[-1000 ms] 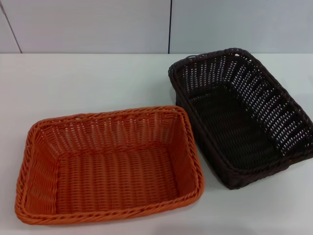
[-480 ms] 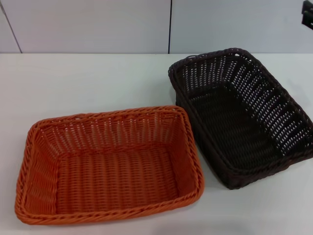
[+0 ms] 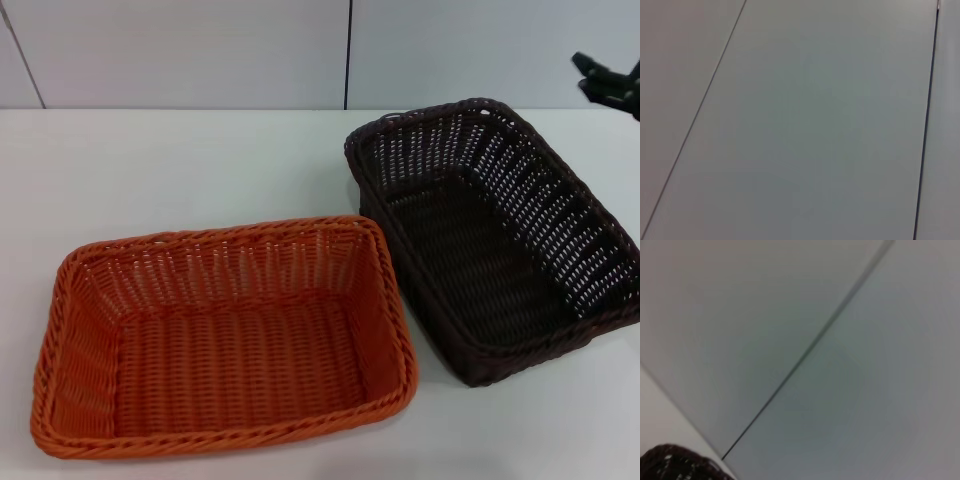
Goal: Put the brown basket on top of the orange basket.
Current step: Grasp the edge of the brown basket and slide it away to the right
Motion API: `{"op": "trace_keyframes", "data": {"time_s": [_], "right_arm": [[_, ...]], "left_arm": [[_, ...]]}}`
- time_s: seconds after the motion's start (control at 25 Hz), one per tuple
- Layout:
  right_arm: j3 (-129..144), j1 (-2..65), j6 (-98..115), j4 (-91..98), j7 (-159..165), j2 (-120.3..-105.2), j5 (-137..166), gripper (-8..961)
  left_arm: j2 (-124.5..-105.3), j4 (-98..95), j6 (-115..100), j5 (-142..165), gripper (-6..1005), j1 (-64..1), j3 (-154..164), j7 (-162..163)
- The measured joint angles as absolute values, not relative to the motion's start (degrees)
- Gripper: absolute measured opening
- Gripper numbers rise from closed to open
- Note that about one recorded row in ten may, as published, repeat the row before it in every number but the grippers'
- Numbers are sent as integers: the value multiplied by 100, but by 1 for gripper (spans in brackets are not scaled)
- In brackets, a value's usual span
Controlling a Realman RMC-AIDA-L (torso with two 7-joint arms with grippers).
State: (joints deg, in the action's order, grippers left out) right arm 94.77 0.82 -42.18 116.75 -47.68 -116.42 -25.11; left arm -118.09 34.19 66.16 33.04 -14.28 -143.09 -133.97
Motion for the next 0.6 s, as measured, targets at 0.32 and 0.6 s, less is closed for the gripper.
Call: {"op": "trace_keyframes", "data": {"time_s": [0.32, 0.6], "right_arm": [[9975, 1062, -5095, 11408, -5537, -10974, -2532, 791], [10061, 2092, -6313, 10820, -5556, -10798, -2605, 791]], "left_arm": [[-11829, 3419, 6634, 3244, 545, -1453, -14252, -13345], [-11849, 3362, 6632, 3232, 545, -1481, -14247, -13235]]}}
